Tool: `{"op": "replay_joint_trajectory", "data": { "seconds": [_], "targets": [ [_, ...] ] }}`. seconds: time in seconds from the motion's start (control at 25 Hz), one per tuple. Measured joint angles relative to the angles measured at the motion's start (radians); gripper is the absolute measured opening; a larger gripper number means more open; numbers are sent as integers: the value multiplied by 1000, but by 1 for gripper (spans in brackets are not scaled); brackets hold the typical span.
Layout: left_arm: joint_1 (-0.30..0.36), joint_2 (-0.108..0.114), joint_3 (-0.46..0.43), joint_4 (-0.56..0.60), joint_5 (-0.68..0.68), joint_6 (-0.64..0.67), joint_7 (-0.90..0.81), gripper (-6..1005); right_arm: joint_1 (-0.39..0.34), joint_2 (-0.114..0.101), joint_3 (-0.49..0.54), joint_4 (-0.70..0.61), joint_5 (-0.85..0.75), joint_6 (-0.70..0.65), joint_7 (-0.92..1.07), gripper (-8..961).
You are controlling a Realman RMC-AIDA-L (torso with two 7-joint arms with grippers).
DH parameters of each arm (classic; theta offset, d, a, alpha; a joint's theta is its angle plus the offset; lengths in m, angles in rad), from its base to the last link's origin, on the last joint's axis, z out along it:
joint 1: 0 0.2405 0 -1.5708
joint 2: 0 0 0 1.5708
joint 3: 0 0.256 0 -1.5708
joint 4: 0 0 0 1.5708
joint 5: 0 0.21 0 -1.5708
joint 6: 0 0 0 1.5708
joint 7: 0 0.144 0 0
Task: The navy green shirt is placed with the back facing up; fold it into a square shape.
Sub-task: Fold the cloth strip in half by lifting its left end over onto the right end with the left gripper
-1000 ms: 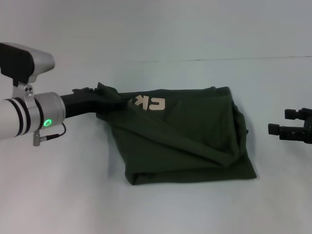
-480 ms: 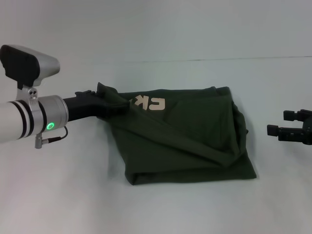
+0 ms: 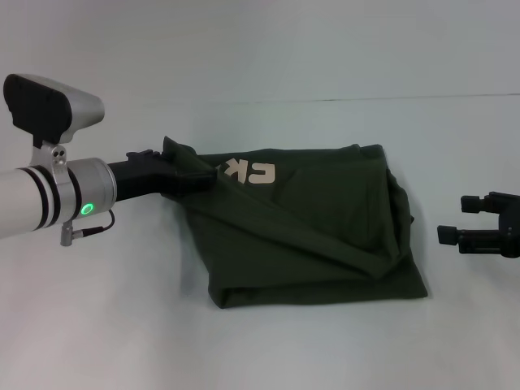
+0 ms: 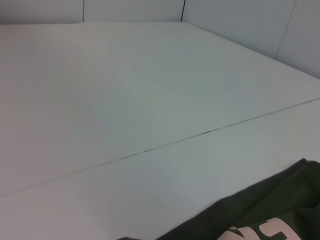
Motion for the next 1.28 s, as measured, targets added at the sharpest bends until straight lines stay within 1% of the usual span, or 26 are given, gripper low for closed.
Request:
{"op": "replay_joint_trajectory", "data": {
  "seconds": [0.52, 0.72, 0.92, 1.16, 1.28],
  "targets": [
    [1, -1, 3, -1, -2, -2, 0, 913, -4, 0, 2, -2, 5, -11, -7, 920],
    [1, -2, 3, -1, -1, -2, 0, 762, -4, 0, 2, -2, 5, -9, -7, 920],
    [0, -2, 3, 4, -6, -2, 1, 529, -4, 0, 3, -1, 5, -8, -7, 919],
    [-2, -2, 3, 6, -2, -2, 2, 321, -4, 0, 5, 0, 5, -4, -7, 919],
    [-3, -2, 3, 7, -1, -2, 2, 185, -4, 0, 5, 0, 5, -3, -5, 919]
  ]
}}
